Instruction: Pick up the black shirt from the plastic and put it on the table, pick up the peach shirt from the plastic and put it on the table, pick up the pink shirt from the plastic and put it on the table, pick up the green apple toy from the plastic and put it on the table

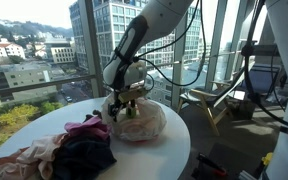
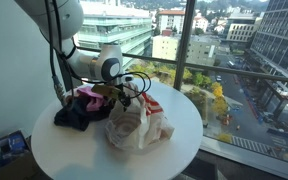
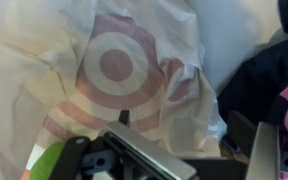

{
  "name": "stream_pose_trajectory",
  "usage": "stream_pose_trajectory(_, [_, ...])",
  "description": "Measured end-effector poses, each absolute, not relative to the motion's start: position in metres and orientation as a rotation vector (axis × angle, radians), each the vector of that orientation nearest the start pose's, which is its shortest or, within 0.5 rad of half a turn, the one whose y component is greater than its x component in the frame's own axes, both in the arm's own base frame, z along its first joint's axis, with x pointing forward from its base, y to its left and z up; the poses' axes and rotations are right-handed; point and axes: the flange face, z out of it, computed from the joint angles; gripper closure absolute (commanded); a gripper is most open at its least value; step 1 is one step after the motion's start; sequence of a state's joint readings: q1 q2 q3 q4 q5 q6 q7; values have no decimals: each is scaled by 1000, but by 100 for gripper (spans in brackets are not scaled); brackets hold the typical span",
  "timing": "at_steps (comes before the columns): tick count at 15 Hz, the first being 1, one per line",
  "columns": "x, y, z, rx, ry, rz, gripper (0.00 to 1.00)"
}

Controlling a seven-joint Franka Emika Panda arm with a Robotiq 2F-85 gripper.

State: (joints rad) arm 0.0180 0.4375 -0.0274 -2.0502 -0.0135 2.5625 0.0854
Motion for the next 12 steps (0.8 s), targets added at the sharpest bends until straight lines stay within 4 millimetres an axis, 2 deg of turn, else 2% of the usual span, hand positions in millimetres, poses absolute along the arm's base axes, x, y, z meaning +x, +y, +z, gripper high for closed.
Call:
stream_pose_trajectory(5, [628, -44, 203, -3145, 514, -160, 0])
stream_pose_trajectory(8, [640, -60, 195, -3136, 703, -240, 0])
stream_pose_trajectory(12, [647, -75, 188, -3154, 891, -327, 0])
